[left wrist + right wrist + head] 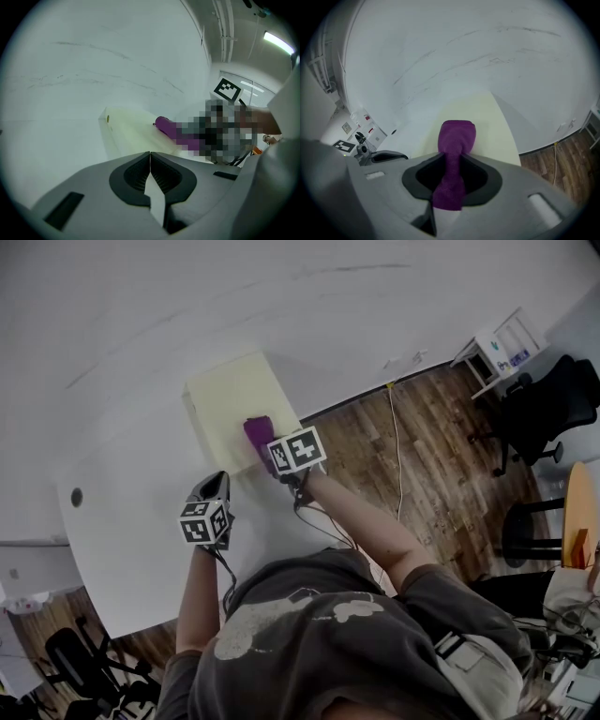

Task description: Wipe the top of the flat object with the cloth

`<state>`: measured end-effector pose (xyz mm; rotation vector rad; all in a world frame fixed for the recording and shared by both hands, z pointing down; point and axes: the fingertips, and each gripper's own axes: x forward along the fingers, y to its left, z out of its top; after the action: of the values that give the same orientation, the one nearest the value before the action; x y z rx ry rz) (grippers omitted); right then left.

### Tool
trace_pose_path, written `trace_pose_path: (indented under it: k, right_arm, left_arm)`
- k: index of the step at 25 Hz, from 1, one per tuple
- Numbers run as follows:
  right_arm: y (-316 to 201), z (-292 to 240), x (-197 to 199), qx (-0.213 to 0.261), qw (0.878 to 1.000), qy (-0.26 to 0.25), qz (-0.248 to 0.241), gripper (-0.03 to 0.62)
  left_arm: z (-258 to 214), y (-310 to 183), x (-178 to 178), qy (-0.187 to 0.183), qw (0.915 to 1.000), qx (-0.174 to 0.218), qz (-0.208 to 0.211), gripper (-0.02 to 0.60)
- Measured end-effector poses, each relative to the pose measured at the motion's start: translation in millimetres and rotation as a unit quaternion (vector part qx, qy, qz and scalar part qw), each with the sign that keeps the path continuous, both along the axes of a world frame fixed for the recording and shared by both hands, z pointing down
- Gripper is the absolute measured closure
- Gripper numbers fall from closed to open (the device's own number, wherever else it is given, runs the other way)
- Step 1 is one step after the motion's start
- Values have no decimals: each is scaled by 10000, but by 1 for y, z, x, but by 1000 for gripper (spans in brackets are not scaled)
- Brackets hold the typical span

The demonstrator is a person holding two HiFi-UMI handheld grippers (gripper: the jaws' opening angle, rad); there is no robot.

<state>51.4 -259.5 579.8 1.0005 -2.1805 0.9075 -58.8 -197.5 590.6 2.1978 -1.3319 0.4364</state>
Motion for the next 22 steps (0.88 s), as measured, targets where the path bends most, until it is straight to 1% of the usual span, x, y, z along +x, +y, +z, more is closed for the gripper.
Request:
trace_pose_path:
  k: [13, 17, 22]
  right_arm:
    - [-20, 2, 84, 110, 9987, 82, 481, 496]
    - [-29, 3, 101, 73, 9981, -46, 615, 496]
    - [-40, 7, 121, -32, 9966, -210, 792, 496]
  left_arm:
    - [1, -2, 6, -108, 9995, -48, -306, 583]
    - [2, -2, 5, -156, 9990, -35, -412, 583]
    - [3, 1, 7, -281, 9982, -109, -512, 583]
